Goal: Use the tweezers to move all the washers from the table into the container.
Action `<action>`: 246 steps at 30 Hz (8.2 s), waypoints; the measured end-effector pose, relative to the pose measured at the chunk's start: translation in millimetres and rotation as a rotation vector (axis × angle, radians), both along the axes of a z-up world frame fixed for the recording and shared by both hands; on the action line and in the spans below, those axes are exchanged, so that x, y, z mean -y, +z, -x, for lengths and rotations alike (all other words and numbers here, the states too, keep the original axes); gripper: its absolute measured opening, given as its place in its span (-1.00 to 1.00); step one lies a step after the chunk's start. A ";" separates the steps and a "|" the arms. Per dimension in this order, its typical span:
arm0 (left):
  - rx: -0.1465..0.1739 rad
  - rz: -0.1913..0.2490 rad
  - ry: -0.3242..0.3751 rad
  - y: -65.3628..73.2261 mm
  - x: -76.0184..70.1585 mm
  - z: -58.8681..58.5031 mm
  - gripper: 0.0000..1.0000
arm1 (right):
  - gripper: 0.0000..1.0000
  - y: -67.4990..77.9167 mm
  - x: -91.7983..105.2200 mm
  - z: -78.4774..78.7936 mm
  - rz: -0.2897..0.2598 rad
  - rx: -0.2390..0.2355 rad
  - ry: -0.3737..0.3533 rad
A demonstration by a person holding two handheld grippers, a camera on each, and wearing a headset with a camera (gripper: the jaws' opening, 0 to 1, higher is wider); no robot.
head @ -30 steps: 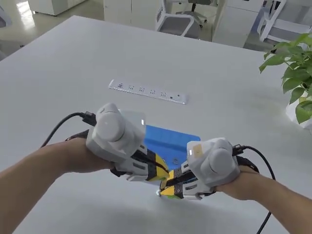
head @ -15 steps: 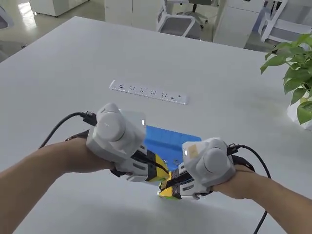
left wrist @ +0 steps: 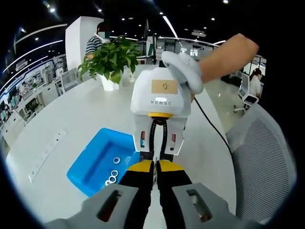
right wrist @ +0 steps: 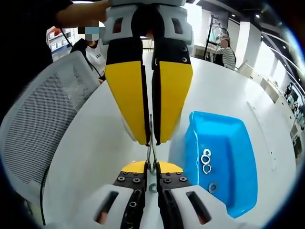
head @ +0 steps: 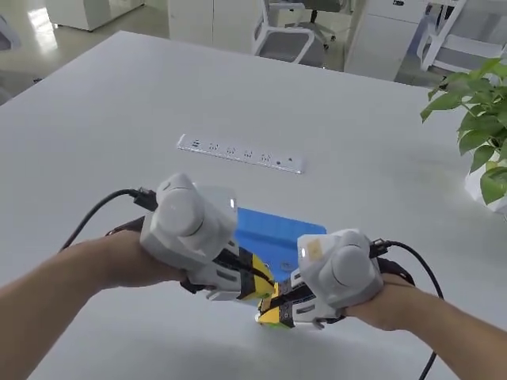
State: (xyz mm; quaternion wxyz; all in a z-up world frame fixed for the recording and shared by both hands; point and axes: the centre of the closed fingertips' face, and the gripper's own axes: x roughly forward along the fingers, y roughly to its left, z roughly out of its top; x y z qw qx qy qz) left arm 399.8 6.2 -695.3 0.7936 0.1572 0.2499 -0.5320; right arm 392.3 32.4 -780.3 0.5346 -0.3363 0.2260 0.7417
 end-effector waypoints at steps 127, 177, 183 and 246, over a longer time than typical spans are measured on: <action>0.088 0.115 0.243 25.5 -50.0 -34.7 0.53 | -0.82 18.8 1.6 -112.9 -0.008 0.070 -0.091; 0.094 0.020 0.099 -0.2 6.3 -91.3 -0.89 | -0.69 7.4 9.6 -100.1 0.013 0.082 -0.042; 0.091 0.021 0.096 3.0 7.2 -90.4 -0.89 | -0.62 16.6 12.2 -102.7 0.004 0.098 -0.059; 0.128 0.007 0.025 57.3 13.3 -30.1 -0.90 | 0.36 61.8 86.3 -49.5 -0.109 0.045 -0.449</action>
